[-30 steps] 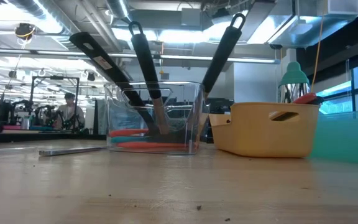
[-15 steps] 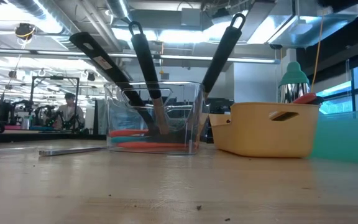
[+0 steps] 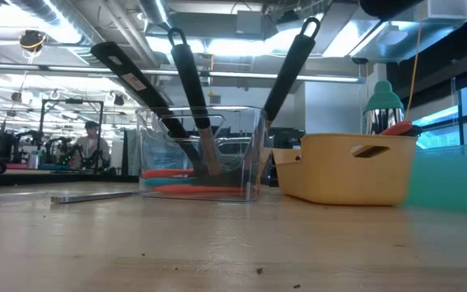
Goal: Pick & Place Kitchen Items
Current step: Put the black spatula into the transparent bin
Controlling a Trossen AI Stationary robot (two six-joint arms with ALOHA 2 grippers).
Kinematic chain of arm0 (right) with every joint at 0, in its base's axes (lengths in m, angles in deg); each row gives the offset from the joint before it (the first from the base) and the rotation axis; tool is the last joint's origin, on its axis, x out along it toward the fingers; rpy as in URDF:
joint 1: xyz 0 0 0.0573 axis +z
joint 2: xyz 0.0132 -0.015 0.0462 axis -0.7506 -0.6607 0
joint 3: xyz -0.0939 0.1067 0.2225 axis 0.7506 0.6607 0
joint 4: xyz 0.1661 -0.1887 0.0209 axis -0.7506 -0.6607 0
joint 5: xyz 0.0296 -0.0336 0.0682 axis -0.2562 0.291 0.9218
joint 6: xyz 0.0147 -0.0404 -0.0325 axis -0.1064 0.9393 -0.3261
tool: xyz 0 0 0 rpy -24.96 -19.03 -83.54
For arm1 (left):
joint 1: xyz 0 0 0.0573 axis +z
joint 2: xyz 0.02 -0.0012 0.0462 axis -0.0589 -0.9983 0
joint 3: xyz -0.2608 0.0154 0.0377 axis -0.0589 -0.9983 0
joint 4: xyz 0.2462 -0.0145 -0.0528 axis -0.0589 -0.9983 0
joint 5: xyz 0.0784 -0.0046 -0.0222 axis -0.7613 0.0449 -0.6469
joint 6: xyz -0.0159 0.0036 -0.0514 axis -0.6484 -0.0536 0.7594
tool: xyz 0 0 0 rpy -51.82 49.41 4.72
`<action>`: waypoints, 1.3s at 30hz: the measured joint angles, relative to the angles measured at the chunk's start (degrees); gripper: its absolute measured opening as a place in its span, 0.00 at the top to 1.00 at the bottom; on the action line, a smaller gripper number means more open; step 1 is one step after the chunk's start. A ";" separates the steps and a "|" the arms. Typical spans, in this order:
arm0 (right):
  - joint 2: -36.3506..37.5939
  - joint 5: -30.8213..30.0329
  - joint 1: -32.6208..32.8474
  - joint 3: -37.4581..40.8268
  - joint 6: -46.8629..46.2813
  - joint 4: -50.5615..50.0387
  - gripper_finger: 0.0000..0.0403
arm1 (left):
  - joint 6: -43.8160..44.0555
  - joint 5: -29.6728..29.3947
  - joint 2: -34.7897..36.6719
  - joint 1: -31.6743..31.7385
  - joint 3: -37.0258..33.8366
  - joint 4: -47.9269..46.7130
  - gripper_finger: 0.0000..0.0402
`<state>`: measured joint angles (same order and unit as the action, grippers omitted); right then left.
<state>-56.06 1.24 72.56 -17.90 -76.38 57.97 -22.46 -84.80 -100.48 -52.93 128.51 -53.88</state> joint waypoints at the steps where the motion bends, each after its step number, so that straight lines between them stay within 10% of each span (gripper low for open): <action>1: 0.04 0.08 -0.08 -0.02 -0.27 0.00 0.35 | 0.34 0.02 0.00 -0.18 0.00 0.00 0.99; 9: 0.24 0.19 -0.39 -0.02 -1.05 -0.02 0.42 | 1.52 2.79 -0.11 -1.91 0.00 -0.09 0.99; 17: 0.41 0.95 -0.58 -0.04 -3.35 -0.31 0.76 | 1.85 8.44 -0.30 -1.48 -0.07 -1.18 0.99; 39: 0.41 13.53 -5.12 -0.08 0.07 -28.07 0.80 | 13.25 26.25 0.05 -6.09 2.00 0.56 0.65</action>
<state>-55.65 14.77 67.44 -17.98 -76.31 29.90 -9.20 -58.56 -100.44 -59.01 130.51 -53.32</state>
